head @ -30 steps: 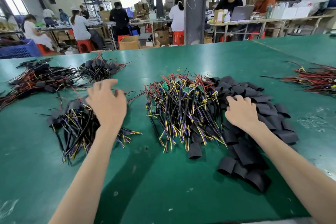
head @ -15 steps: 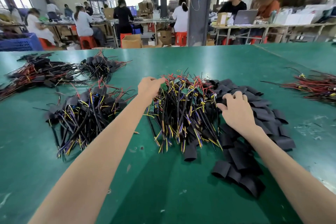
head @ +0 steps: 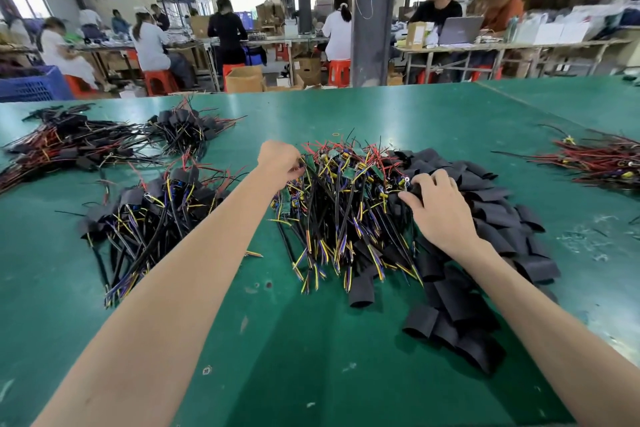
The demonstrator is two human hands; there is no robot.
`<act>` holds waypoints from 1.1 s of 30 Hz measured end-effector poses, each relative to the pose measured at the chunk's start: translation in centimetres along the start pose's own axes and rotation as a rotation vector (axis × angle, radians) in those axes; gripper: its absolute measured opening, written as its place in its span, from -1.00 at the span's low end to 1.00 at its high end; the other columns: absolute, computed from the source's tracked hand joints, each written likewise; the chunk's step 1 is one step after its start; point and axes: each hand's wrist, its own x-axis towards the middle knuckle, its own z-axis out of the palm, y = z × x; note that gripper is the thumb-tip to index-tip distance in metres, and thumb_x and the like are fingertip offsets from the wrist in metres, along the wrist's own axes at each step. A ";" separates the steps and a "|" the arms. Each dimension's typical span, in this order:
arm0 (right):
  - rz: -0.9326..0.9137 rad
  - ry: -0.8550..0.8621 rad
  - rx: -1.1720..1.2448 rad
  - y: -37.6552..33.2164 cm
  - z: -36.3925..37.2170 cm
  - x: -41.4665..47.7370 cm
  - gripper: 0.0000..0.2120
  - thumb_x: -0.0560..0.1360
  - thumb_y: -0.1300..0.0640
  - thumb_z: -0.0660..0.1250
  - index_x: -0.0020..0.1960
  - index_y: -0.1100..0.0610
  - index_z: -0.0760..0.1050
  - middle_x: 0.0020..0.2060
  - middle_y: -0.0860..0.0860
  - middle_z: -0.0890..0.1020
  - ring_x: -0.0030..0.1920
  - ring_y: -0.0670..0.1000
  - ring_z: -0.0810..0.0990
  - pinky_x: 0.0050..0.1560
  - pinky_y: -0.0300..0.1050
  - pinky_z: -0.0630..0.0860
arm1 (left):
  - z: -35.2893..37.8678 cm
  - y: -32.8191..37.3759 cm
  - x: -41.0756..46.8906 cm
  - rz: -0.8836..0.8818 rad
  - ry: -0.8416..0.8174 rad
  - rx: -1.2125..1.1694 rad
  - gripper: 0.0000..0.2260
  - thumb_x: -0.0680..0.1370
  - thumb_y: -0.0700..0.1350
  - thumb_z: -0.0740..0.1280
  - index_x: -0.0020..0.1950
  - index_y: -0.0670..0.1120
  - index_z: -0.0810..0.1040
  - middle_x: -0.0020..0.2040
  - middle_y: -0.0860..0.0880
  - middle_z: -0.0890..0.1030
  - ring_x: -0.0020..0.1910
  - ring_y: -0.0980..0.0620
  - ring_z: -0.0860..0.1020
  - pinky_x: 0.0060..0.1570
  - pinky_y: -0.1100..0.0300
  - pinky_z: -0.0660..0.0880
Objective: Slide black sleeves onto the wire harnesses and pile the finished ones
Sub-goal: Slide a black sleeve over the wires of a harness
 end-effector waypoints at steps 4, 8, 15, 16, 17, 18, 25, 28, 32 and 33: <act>-0.019 -0.018 0.020 -0.2 0.0 -0.1 -0.62 0.55 -0.04 0.27 0.18 0.25 0.45 0.01 0.21 0.44 0.07 0.27 0.42 -0.03 0.12 0.42 | -0.2 -0.2 0.1 -0.123 -0.050 -0.070 -0.76 0.60 -0.34 0.12 -0.26 -0.16 0.28 -0.33 -0.07 0.28 -0.42 0.08 0.28 -0.64 0.39 0.35; -0.037 -0.012 0.001 -0.3 -0.1 -0.1 -0.63 0.55 -0.02 0.27 0.17 0.27 0.45 0.00 0.23 0.45 0.06 0.27 0.43 -0.03 0.13 0.42 | -0.1 0.1 -0.3 -0.222 -0.102 -0.089 -0.80 0.58 -0.20 0.27 -0.23 -0.10 0.33 -0.35 -0.01 0.26 -0.41 0.11 0.26 -0.45 0.33 0.39; -0.052 -0.017 -0.023 -0.5 -0.1 -0.1 -0.61 0.56 -0.03 0.26 0.21 0.26 0.45 0.02 0.22 0.45 0.05 0.27 0.43 0.00 0.13 0.42 | -0.2 0.6 0.3 -0.169 -0.075 -0.272 -0.89 0.53 -0.27 0.34 -0.16 -0.17 0.45 -0.25 -0.08 0.35 -0.30 0.08 0.33 -0.26 0.27 0.47; -0.052 -0.018 -0.019 -0.5 -0.1 -0.1 -0.61 0.56 -0.03 0.26 0.21 0.25 0.45 0.02 0.22 0.44 0.06 0.27 0.43 0.00 0.13 0.42 | -0.2 0.5 0.5 -0.135 -0.048 -0.315 -0.93 0.52 -0.29 0.35 -0.12 -0.17 0.49 -0.26 -0.08 0.37 -0.30 0.09 0.34 -0.26 0.29 0.48; -0.052 -0.017 -0.015 -0.5 -0.1 -0.1 -0.61 0.56 -0.03 0.25 0.21 0.25 0.45 0.02 0.22 0.44 0.06 0.26 0.43 0.00 0.13 0.42 | -0.1 0.7 0.3 -0.097 -0.015 -0.374 -0.93 0.53 -0.29 0.34 -0.05 -0.14 0.53 -0.26 -0.06 0.40 -0.29 0.09 0.36 -0.22 0.31 0.48; -0.053 -0.014 -0.011 -0.5 -0.1 -0.1 -0.61 0.56 -0.03 0.25 0.21 0.25 0.45 0.02 0.21 0.44 0.06 0.26 0.43 -0.01 0.12 0.42 | -0.3 0.9 0.4 -0.068 0.005 -0.441 -0.86 0.54 -0.28 0.32 0.02 -0.05 0.55 -0.26 -0.01 0.41 -0.27 0.11 0.37 -0.15 0.35 0.47; -0.055 -0.022 0.038 -0.5 0.0 -0.2 -0.59 0.55 -0.05 0.26 0.22 0.26 0.43 0.03 0.20 0.43 0.06 0.23 0.42 0.02 0.05 0.39 | 0.3 3.4 -0.8 -0.025 0.033 -0.789 -0.84 0.59 -0.45 0.06 -0.11 -0.26 0.34 -0.21 -0.20 0.41 -0.33 -0.06 0.40 -0.54 0.22 0.53; -0.049 -0.038 0.081 -0.6 -0.1 -0.2 -0.56 0.55 -0.06 0.26 0.25 0.26 0.41 0.05 0.18 0.43 0.08 0.21 0.43 0.02 0.00 0.37 | 0.1 5.1 -2.5 0.030 0.063 -0.668 -0.84 0.60 -0.41 0.05 -0.11 -0.28 0.36 -0.25 -0.20 0.44 -0.38 -0.06 0.47 -0.54 0.12 0.56; -0.037 -0.044 0.135 -0.9 -0.4 -0.2 -0.55 0.55 -0.07 0.26 0.27 0.25 0.41 0.06 0.17 0.46 0.05 0.19 0.48 0.00 -0.03 0.36 | -0.9 7.5 -4.1 0.335 0.198 -0.299 -0.76 0.62 -0.28 0.02 0.07 -0.12 0.46 -0.13 -0.10 0.54 -0.48 0.11 0.42 -0.59 0.32 0.31; -0.036 -0.044 0.141 -0.9 -0.4 -0.2 -0.54 0.55 -0.07 0.26 0.27 0.25 0.42 0.06 0.16 0.46 0.05 0.19 0.49 0.00 -0.03 0.36 | -1.2 8.1 -4.4 0.463 0.237 -0.131 -0.74 0.63 -0.27 0.02 0.08 -0.08 0.47 -0.07 -0.09 0.55 -0.45 0.13 0.39 -0.57 0.31 0.26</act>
